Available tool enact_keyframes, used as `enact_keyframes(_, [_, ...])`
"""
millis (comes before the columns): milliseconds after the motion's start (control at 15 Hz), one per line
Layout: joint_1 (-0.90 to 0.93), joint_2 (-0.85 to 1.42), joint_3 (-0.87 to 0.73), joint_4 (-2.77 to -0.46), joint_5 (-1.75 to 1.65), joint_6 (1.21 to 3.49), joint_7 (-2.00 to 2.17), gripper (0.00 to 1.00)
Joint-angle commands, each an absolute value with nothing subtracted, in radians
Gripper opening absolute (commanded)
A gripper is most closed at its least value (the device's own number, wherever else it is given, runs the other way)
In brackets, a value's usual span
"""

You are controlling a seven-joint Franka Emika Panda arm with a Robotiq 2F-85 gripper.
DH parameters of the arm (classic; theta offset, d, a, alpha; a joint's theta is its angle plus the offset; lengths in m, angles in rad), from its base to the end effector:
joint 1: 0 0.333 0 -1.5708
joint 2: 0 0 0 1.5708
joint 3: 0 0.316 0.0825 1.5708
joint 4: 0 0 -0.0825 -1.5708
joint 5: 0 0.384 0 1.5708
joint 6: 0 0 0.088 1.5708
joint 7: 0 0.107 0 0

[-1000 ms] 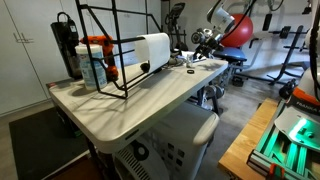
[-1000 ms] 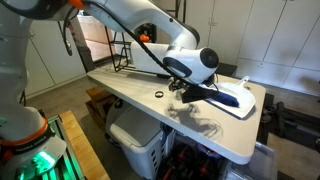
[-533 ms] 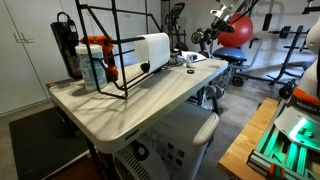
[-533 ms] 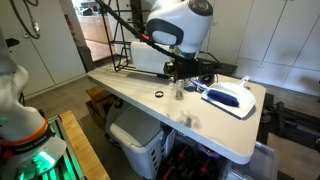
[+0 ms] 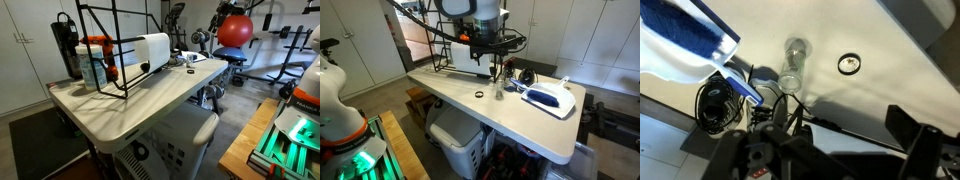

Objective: Pour some of the content in the clear bottle onto the black lid on the table

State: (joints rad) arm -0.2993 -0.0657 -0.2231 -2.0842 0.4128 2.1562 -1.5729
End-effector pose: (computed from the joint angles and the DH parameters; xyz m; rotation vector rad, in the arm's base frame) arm 0.4813 -0.2603 0.4704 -2.7489 -1.2323 -0.5939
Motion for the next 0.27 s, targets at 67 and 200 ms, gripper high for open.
enact_keyframes(67, [-0.267, -0.082, -0.249, -2.091, 0.405, 2.154, -1.564, 1.00])
enact_keyframes(200, [-0.268, -0.076, -0.251, -2.088, 0.406, 2.154, -1.564, 1.00])
